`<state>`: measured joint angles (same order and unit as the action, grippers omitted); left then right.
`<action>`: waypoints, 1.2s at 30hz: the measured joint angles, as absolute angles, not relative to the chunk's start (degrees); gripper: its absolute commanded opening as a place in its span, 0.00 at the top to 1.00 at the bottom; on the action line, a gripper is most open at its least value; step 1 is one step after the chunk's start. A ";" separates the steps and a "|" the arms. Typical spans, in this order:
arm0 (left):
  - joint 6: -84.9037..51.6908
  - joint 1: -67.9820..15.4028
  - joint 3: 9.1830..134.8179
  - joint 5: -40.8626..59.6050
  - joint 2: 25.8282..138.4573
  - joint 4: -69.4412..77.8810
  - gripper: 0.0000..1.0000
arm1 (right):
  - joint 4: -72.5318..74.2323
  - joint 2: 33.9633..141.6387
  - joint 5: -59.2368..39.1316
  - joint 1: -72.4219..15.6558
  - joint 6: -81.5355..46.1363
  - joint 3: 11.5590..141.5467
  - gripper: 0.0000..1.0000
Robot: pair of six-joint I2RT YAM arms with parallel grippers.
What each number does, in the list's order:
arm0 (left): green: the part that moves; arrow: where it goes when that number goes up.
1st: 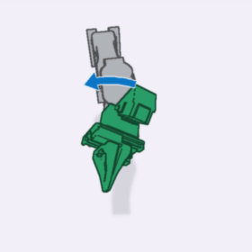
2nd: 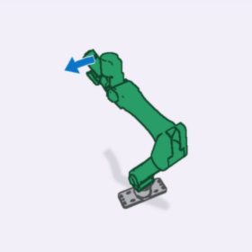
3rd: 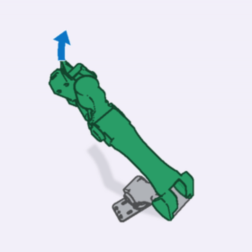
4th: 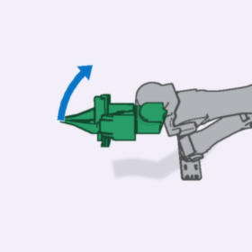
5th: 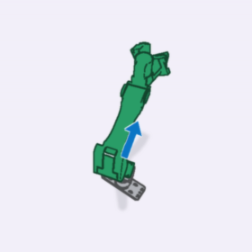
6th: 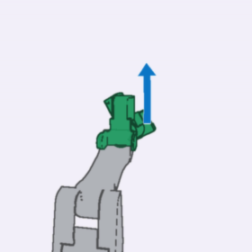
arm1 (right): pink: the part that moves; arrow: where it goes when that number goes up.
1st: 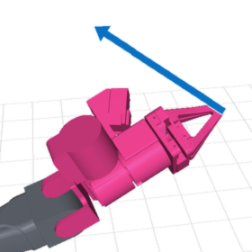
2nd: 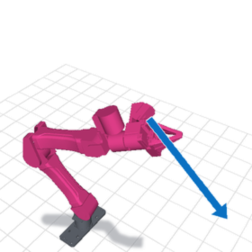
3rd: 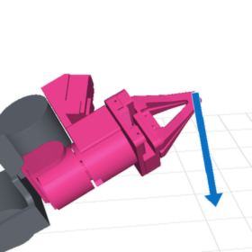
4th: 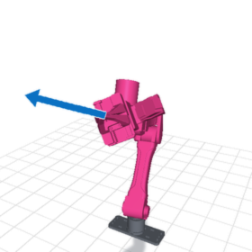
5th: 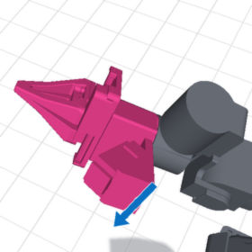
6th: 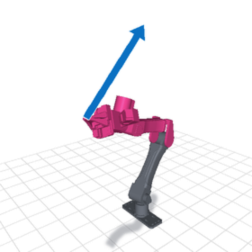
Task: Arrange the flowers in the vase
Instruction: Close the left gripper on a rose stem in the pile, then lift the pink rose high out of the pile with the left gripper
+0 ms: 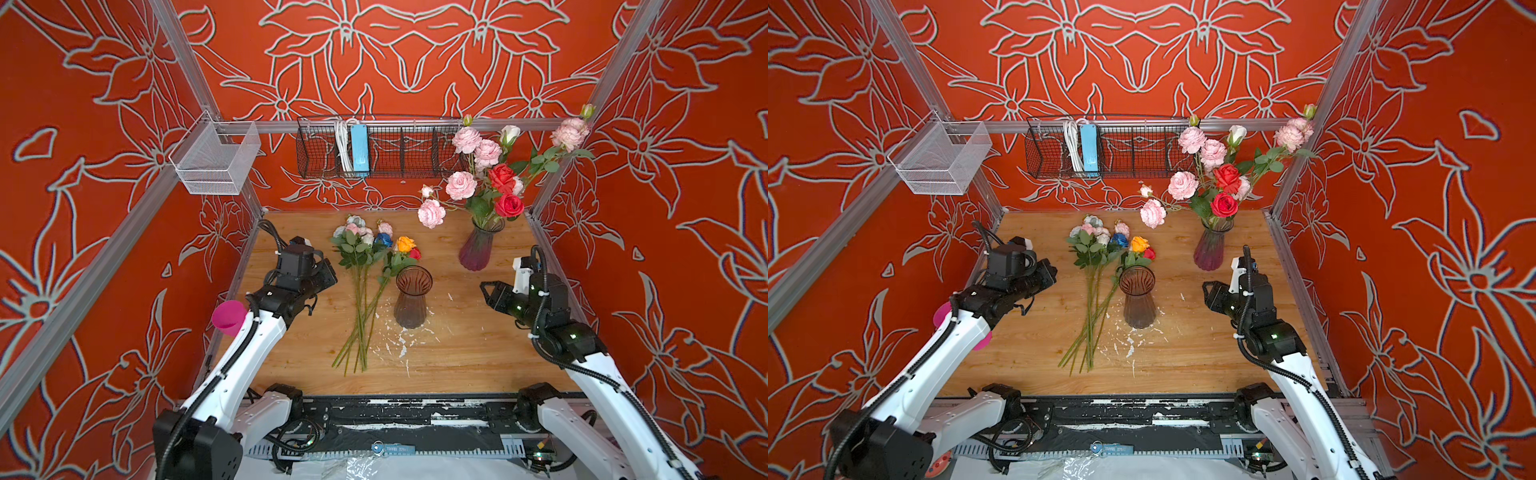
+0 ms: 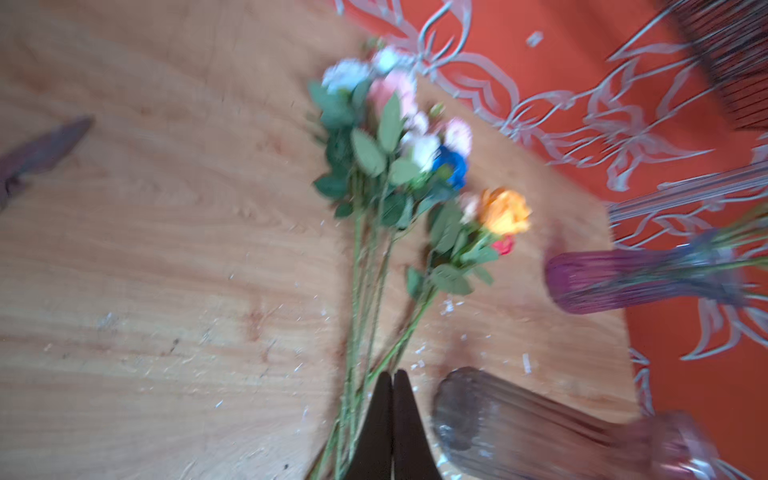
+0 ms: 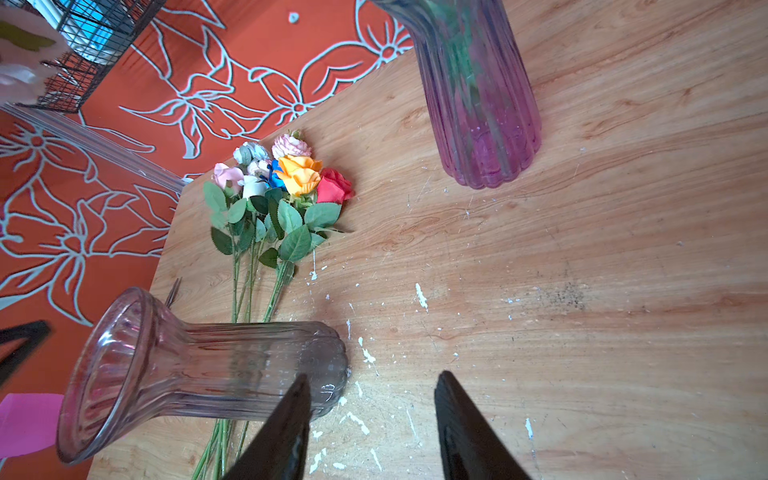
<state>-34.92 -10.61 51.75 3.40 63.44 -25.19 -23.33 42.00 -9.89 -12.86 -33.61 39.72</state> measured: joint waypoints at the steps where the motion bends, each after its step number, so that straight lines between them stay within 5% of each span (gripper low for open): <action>1: -34.98 -10.61 51.29 3.86 64.79 -25.19 0.93 | -23.35 41.82 -9.89 -12.86 -33.61 39.72 0.50; 4: -35.00 -10.96 51.05 5.45 69.04 -24.97 0.79 | -23.35 41.41 -9.89 -12.86 -33.61 39.72 0.50; 11: -34.00 -12.67 58.96 6.81 83.53 -23.92 0.79 | -23.24 42.63 -10.07 -12.86 -33.63 39.72 0.50; 22: -27.55 -14.02 82.35 4.45 113.36 -30.46 0.81 | -22.92 43.35 -10.07 -12.86 -33.39 39.68 0.50; 30: -25.19 -14.13 86.52 4.43 118.34 -33.71 1.00 | -23.81 43.31 -10.04 -12.86 -33.01 39.70 0.50; 36: -25.52 -14.66 85.97 4.71 116.22 -34.04 1.00 | -24.64 41.23 -9.41 -12.86 -32.73 39.70 0.50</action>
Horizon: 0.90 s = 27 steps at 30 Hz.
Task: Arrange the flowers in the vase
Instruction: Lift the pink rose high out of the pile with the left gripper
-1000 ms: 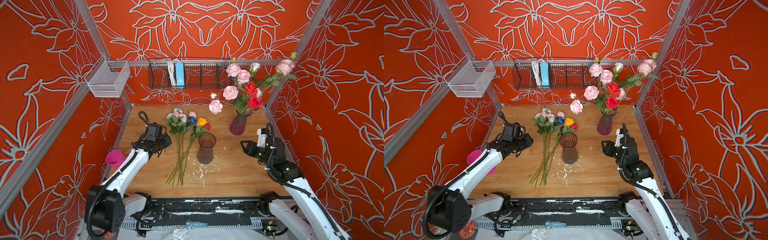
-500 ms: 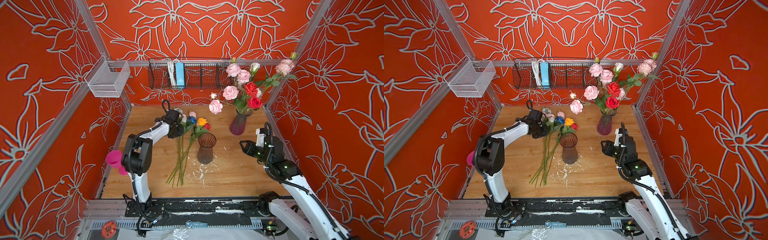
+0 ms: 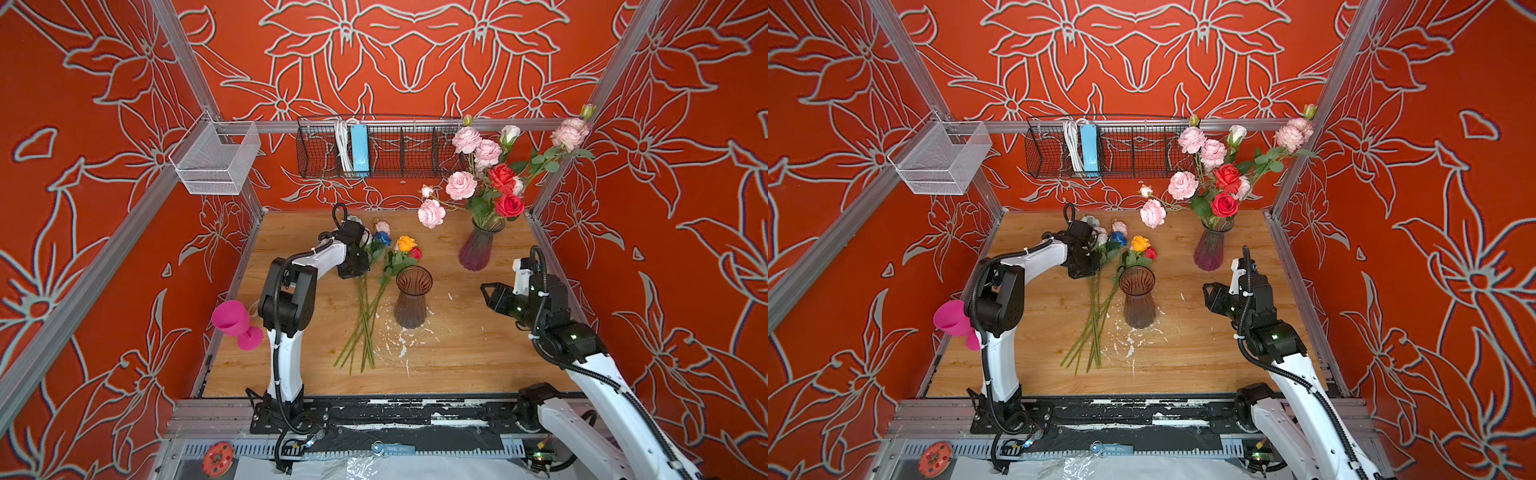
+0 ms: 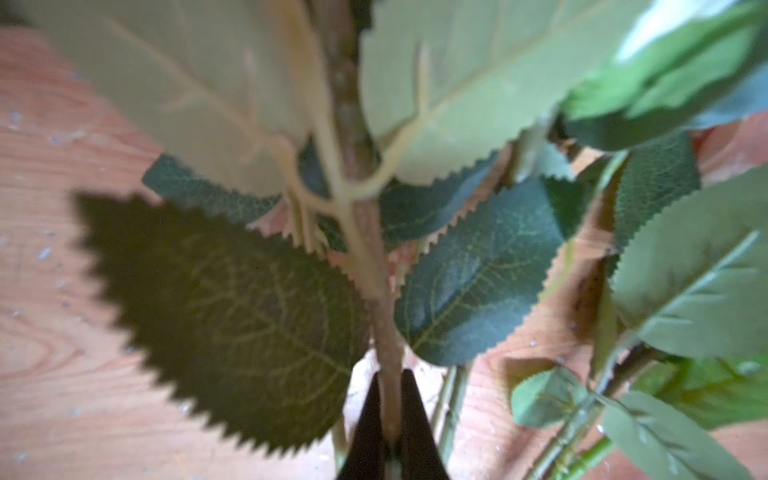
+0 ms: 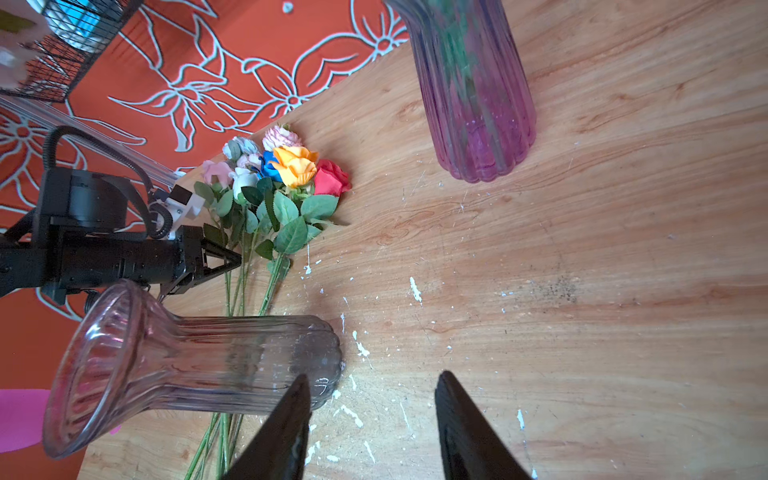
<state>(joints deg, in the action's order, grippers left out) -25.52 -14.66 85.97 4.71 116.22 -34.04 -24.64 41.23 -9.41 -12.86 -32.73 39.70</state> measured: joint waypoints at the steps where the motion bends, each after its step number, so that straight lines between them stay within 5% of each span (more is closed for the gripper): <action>1: -25.56 -14.74 85.32 4.89 114.74 -33.93 1.00 | -24.64 41.04 -9.39 -12.86 -32.67 39.70 0.50; 21: -23.53 -15.42 75.66 7.77 84.29 -25.69 1.00 | -24.64 41.08 -9.41 -12.86 -32.05 39.70 0.49; 27: -22.20 -16.27 67.94 9.50 66.02 -19.46 1.00 | -20.97 40.84 -11.11 -12.86 -32.82 38.04 0.49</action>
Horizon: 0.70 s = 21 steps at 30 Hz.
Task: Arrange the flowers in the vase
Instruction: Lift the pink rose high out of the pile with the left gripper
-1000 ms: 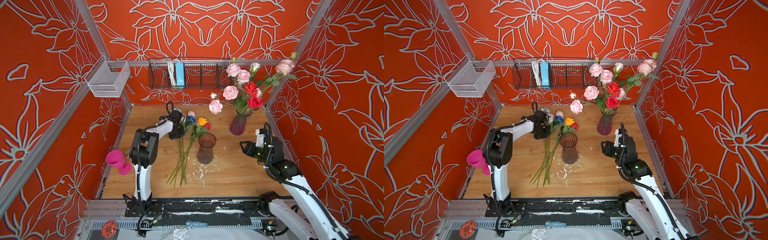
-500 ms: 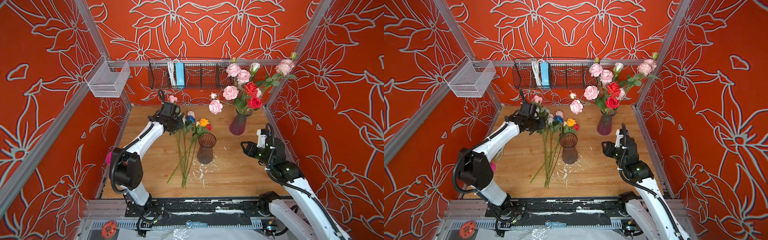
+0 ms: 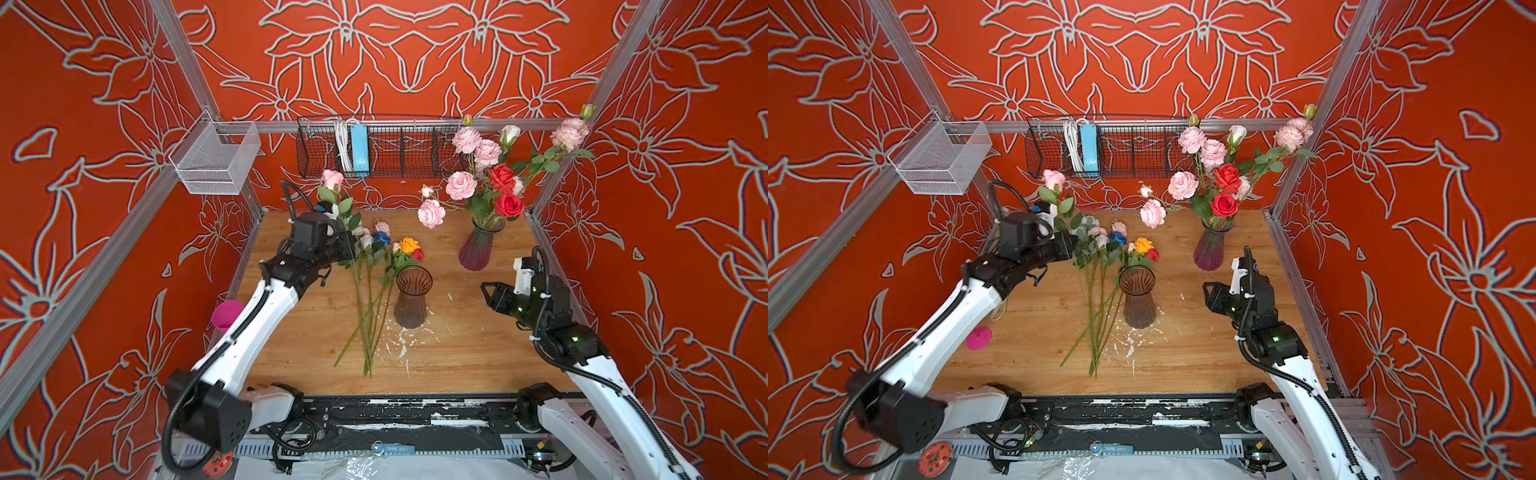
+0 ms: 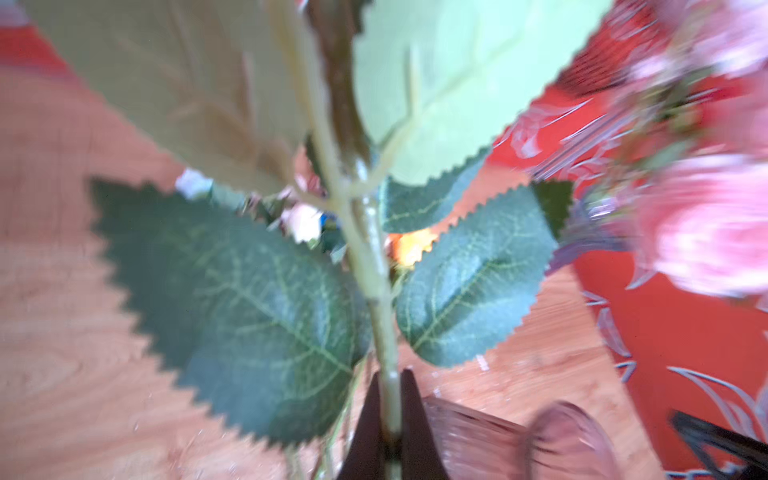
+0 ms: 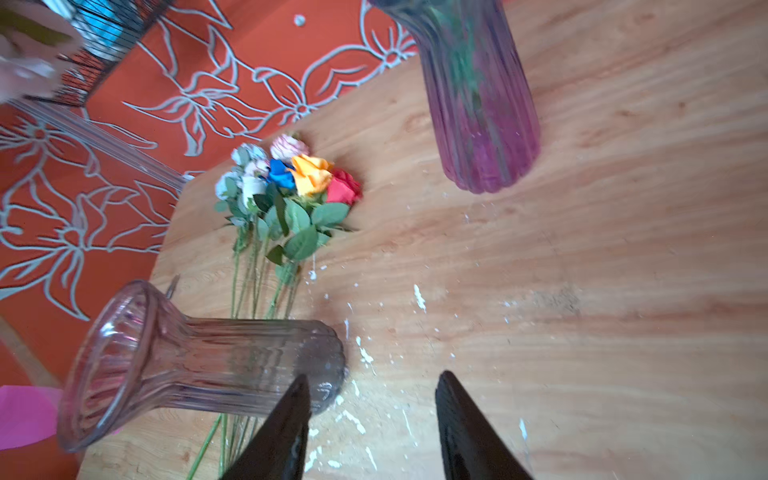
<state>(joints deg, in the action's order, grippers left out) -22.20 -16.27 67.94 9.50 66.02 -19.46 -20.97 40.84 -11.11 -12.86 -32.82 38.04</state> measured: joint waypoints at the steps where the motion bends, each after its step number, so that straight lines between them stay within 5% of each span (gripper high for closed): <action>1: -22.28 -16.58 66.13 10.00 62.39 -17.52 1.00 | -19.42 40.82 -12.16 -12.86 -33.39 36.77 0.49; 9: -22.41 -20.80 60.86 10.83 48.58 -9.93 1.00 | -11.88 45.87 -19.55 -12.86 -37.85 29.71 0.47; 21: -17.72 -27.55 78.85 11.66 61.06 -5.67 1.00 | -8.60 45.01 -19.00 -12.86 -39.24 29.76 0.47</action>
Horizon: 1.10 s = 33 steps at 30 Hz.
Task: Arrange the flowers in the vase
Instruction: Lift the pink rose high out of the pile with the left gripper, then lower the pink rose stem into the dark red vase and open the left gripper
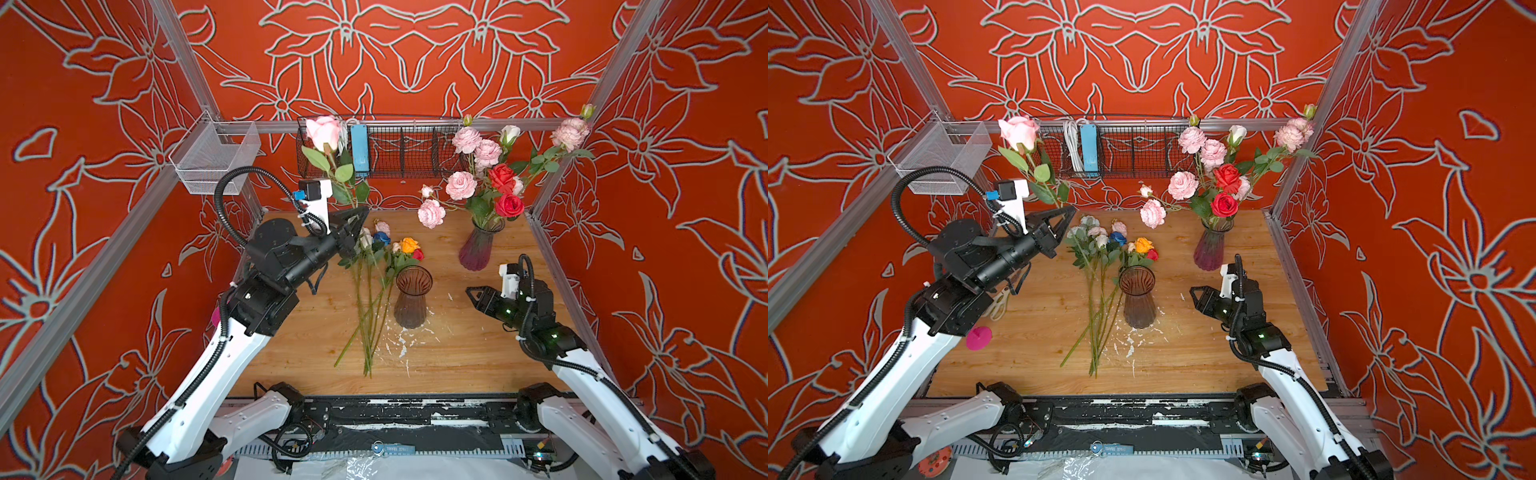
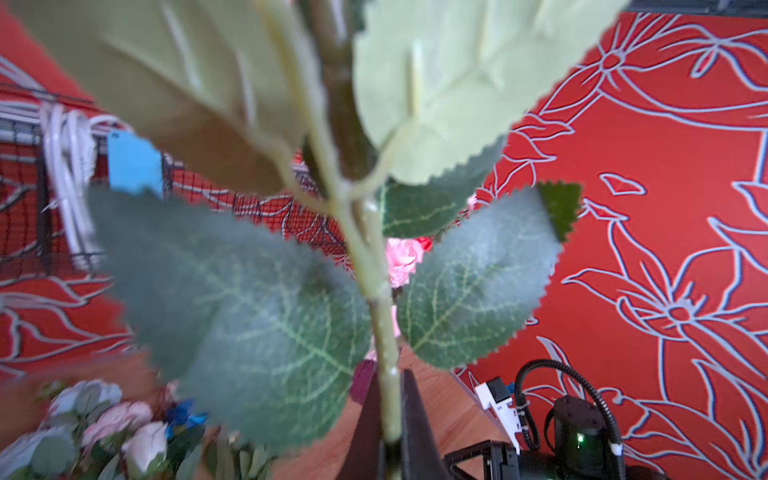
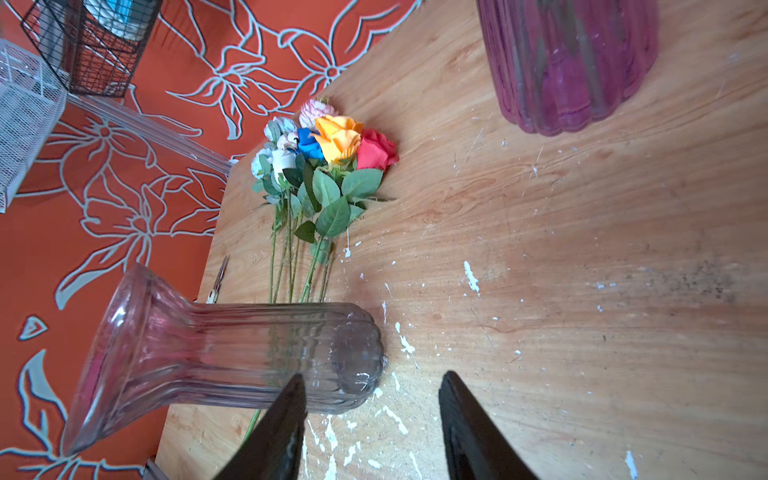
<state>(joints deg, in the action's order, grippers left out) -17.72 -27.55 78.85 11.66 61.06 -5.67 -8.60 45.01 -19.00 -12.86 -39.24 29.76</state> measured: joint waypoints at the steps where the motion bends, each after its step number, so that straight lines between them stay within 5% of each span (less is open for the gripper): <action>1: -17.34 -28.16 80.07 11.64 62.19 -4.84 1.00 | -8.69 44.93 -18.85 -12.86 -39.22 29.87 0.47; 16: -13.21 -32.71 92.99 6.63 79.44 -0.23 1.00 | -12.71 42.92 -16.91 -12.86 -37.65 31.35 0.47; 25: -12.47 -36.56 79.46 2.15 80.07 4.10 0.99 | -14.48 41.80 -16.73 -12.86 -37.36 31.33 0.47; 33: -10.98 -40.18 69.93 -0.64 77.45 1.56 0.62 | -13.54 46.44 -17.41 -12.86 -37.28 31.33 0.47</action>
